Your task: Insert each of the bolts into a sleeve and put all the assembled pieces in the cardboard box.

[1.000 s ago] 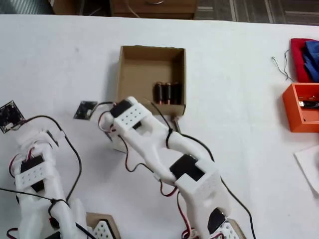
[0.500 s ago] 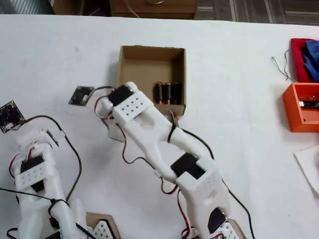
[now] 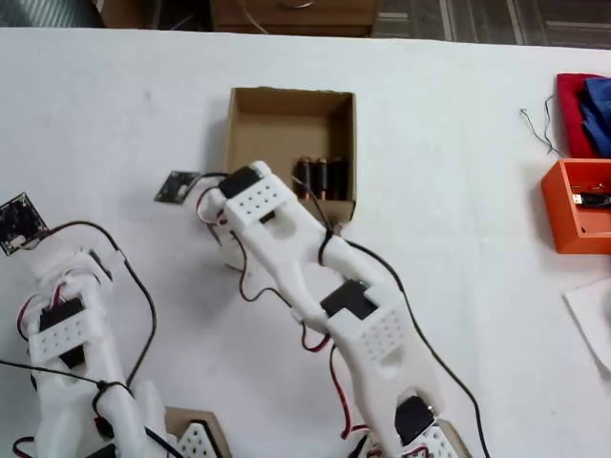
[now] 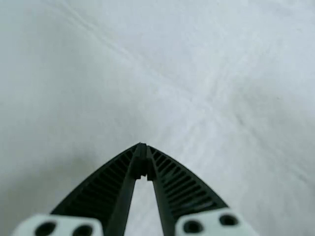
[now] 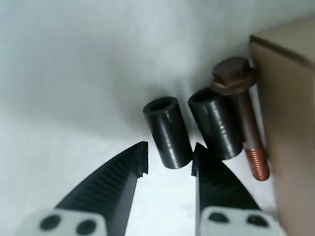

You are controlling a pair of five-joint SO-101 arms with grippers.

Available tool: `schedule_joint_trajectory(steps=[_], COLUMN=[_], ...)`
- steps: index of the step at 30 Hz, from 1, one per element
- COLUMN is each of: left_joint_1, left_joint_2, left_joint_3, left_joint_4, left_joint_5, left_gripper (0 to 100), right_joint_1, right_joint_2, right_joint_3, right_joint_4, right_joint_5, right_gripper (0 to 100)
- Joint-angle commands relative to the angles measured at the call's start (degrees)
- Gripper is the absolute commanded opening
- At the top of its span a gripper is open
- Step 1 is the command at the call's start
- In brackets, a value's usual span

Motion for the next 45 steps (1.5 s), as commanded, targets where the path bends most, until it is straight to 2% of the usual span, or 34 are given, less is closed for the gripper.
schedule_joint_trajectory(steps=[1,15,19,25,30,33,36,42,45], left_joint_1=[-0.4,-0.4,-0.4,-0.4,-0.4,-0.4,-0.4,-0.4,-0.4], left_joint_2=[-0.3,-0.3,-0.3,-0.3,-0.3,-0.4,-0.4,-0.4,-0.4], left_joint_3=[-0.6,-0.6,-0.6,-0.6,-0.6,-0.6,-0.6,-0.6,-0.6], left_joint_4=[-1.1,-1.1,-1.1,-1.1,-1.1,-1.1,-1.1,-1.1,-1.1], left_joint_5=[0.4,0.4,0.4,0.4,0.4,0.4,0.4,0.4,0.4], left_gripper=[3,3,3,3,3,3,3,3,3], right_joint_1=[-1.5,-3.7,-3.6,-2.5,-0.9,-1.2,-2.9,-4.6,-3.9], right_joint_2=[-0.7,-0.1,0.0,-0.6,-3.6,-6.5,-12.3,-27.6,-29.4], right_joint_3=[-2.5,-2.0,-1.9,-1.9,-1.1,4.0,13.5,40.4,45.7], right_joint_4=[-0.5,-0.5,-0.3,0.7,3.9,4.0,-1.6,-22.5,-25.3], right_joint_5=[0.4,0.4,0.4,-0.2,-9.2,-13.6,-15.6,-17.1,-17.2], right_gripper=[13.4,12.5,1.5,2.1,2.0,2.0,2.0,2.0,2.2])
